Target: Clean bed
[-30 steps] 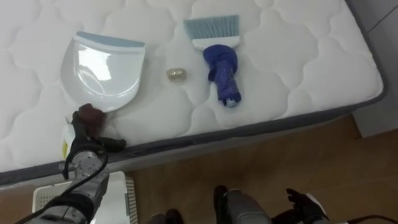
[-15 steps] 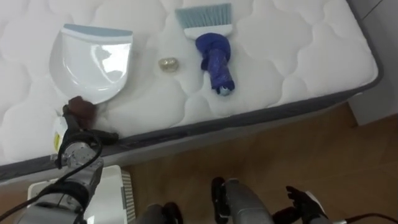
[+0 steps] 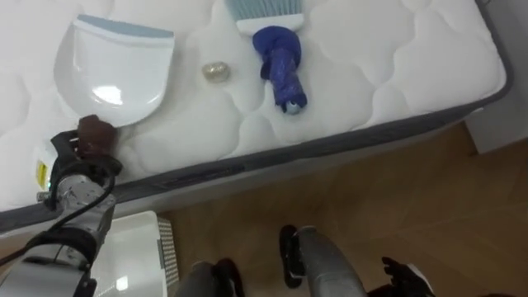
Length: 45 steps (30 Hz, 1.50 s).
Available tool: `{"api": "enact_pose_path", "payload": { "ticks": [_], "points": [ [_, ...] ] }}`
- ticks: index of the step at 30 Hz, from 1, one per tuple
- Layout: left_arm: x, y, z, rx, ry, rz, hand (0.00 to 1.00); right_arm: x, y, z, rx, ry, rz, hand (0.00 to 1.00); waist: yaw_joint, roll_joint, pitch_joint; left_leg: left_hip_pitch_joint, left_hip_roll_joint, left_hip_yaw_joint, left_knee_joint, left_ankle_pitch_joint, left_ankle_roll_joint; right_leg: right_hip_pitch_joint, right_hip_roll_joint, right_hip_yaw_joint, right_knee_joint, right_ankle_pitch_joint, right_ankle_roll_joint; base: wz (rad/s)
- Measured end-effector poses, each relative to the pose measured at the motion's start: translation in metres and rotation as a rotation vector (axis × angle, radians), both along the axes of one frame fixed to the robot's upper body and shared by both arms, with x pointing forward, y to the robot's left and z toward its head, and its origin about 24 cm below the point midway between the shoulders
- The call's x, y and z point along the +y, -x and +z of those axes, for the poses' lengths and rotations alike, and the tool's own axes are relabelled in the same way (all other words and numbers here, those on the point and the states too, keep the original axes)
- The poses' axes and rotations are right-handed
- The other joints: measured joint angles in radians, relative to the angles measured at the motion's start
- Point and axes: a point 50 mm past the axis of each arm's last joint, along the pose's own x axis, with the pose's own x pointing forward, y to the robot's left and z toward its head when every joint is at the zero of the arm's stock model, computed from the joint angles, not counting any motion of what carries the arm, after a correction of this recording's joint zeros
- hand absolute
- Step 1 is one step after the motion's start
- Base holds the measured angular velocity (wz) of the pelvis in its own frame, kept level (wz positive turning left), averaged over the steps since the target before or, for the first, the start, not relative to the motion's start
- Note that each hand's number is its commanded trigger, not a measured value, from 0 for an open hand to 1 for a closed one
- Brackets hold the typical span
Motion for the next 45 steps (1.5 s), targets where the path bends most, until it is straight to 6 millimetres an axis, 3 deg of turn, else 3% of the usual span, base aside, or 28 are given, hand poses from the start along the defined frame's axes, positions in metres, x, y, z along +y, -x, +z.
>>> {"api": "enact_pose_path", "payload": {
  "ticks": [22, 30, 38, 45],
  "points": [
    [-0.004, -0.001, -0.004, 0.053, 0.035, -0.03, 1.0, -0.006, 0.012, -0.003, 0.074, 0.039, 0.038, 0.0, 0.001, 0.001, 0.0002, -0.015, -0.012, 0.005, 0.023, -0.01, -0.005, -0.03, -0.009, 0.014, 0.044, -0.014, -0.002, 0.0],
    [-0.002, 0.001, -0.006, 0.076, 0.021, -0.04, 1.0, -0.008, 0.014, -0.003, 0.078, 0.043, 0.038, 0.0, 0.006, 0.0, -0.0002, -0.015, -0.004, 0.008, 0.026, -0.012, -0.004, -0.028, -0.004, 0.013, 0.04, -0.014, -0.003, -0.01],
    [0.001, 0.0, -0.002, 0.093, -0.055, -0.079, 1.0, -0.013, 0.013, -0.001, 0.067, 0.057, 0.021, 0.0, 0.021, 0.017, -0.0019, -0.015, 0.004, 0.002, 0.026, -0.013, -0.004, -0.018, 0.0, 0.001, 0.027, -0.01, -0.005, 0.0],
    [0.012, -0.001, 0.007, 0.13, -0.272, -0.149, 1.0, -0.02, 0.01, 0.002, 0.028, 0.027, -0.073, 0.0, 0.048, 0.027, -0.0004, 0.038, 0.001, 0.006, 0.007, -0.01, 0.001, 0.031, -0.002, 0.004, 0.016, -0.012, -0.003, 0.0]
  ]
}}
